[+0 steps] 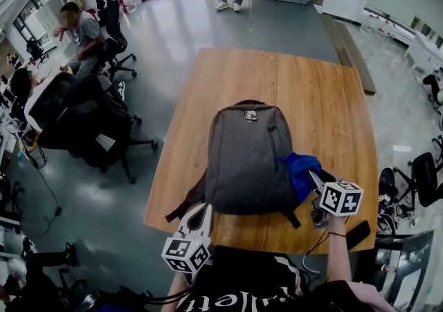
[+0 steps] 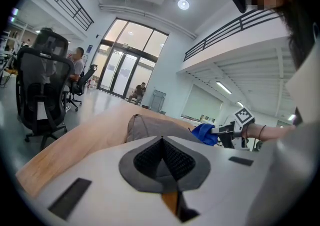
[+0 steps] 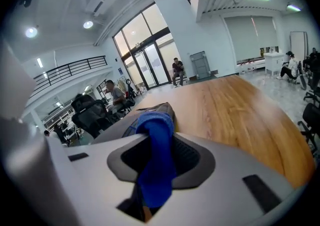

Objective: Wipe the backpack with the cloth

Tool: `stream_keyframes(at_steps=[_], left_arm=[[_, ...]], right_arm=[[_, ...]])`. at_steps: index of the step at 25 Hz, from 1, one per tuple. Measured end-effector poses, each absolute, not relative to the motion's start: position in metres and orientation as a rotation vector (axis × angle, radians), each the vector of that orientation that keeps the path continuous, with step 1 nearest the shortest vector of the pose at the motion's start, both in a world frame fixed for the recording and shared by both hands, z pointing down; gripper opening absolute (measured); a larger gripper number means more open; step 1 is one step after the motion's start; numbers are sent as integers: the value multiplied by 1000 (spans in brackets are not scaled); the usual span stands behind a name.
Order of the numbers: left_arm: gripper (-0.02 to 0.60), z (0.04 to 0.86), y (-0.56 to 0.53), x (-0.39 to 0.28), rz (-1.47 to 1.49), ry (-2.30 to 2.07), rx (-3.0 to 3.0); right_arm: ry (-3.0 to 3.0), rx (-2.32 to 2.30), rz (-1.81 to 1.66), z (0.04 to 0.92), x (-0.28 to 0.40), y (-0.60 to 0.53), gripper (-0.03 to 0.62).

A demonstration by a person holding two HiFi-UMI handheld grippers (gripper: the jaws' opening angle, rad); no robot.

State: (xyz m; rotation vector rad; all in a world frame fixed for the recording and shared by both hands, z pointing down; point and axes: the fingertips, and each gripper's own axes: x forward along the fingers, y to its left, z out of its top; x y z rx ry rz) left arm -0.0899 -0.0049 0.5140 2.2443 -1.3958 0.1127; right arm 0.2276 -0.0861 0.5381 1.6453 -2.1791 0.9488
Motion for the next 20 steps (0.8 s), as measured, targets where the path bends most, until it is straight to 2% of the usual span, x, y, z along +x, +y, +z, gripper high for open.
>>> stream_keyframes(at_steps=[5,10,15,20], left_arm=[[-2,514,-6,-90,119,-1402,2241],[-2,514,-7,-93,116,-1412,2233],[-2,513,-8,-93,109,-1409,2231],[-2,515,-7,-98,95,-1417,2225]], right_arm=[[-2137,1674,963,545,244,-80,117],[-2227,1659,901,514,225,-92,117],[-2385,1578,825,472,174,-120,117],[-2545,1410,781,446,93,-139,117]])
